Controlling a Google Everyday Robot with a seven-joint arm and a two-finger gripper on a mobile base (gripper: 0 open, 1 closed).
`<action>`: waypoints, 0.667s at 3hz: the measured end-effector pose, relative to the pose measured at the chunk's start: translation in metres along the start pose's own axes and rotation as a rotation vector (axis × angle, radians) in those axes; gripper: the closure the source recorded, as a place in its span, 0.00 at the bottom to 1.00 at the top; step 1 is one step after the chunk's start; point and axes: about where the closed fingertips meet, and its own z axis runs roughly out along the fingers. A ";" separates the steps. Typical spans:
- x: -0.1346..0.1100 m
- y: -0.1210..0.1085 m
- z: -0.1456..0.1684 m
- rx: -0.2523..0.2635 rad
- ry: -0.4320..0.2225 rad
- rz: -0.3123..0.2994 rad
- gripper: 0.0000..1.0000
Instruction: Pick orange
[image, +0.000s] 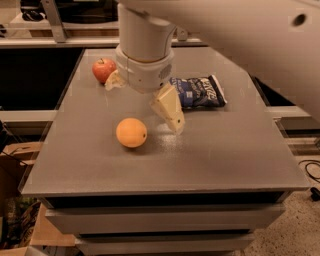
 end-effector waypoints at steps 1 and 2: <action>-0.015 -0.017 0.025 -0.041 -0.052 -0.098 0.00; -0.024 -0.030 0.046 -0.076 -0.093 -0.165 0.00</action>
Offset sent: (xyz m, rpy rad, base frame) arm 0.0040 0.0550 -0.0651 -0.0667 0.1921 0.2589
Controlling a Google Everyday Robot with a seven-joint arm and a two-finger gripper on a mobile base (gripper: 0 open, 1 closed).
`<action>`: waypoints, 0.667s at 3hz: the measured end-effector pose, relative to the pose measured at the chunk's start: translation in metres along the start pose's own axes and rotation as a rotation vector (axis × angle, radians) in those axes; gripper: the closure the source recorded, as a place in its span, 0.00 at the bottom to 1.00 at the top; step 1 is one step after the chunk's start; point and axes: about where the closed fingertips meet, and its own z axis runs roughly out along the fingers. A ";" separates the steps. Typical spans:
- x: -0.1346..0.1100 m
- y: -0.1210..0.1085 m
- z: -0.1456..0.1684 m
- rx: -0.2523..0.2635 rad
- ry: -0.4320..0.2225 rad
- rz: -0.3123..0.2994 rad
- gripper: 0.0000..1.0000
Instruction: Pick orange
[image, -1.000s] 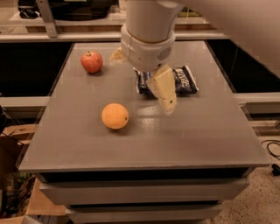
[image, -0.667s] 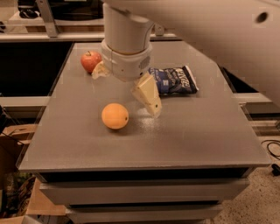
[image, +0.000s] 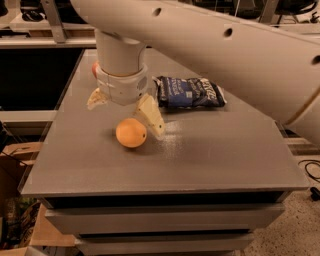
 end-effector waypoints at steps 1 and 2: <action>0.003 -0.009 0.014 -0.021 -0.025 -0.025 0.16; 0.007 -0.014 0.022 -0.032 -0.039 -0.036 0.41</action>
Offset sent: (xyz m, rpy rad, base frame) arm 0.0132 0.0040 -0.0296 -0.0514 0.0967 0.0549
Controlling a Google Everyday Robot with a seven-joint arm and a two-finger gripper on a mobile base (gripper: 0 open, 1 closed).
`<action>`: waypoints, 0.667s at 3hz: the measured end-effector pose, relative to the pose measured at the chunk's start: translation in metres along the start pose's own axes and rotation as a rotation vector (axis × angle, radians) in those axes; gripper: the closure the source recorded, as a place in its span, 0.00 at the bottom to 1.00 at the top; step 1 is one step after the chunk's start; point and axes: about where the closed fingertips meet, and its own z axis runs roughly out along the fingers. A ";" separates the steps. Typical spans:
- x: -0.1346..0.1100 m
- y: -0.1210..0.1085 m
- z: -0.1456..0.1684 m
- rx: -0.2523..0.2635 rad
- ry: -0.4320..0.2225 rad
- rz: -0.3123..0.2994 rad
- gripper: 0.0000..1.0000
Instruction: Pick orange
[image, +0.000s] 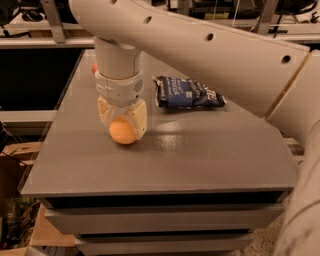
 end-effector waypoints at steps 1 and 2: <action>0.002 -0.004 0.002 -0.005 -0.005 -0.007 0.62; 0.005 -0.009 -0.003 0.002 -0.004 -0.013 0.87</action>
Offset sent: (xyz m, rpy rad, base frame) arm 0.0056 -0.0019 0.0091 -0.0320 0.0326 0.0245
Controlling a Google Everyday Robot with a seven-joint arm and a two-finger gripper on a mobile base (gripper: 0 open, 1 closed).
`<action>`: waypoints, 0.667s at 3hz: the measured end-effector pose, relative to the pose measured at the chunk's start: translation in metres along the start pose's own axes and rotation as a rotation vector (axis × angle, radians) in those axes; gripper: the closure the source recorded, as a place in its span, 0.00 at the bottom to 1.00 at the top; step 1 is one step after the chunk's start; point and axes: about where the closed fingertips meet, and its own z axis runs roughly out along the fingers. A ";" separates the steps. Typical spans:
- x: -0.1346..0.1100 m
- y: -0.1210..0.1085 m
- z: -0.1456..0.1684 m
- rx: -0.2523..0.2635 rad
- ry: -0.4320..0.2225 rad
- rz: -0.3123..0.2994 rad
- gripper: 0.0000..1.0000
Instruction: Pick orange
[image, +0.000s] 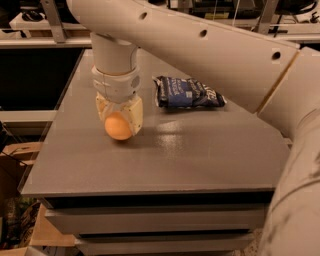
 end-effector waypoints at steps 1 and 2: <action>0.000 -0.005 -0.013 0.018 0.009 -0.012 1.00; -0.001 -0.009 -0.028 0.042 0.022 -0.025 1.00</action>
Offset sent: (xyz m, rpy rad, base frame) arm -0.0035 -0.0050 0.0458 -0.0047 -0.0239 0.0390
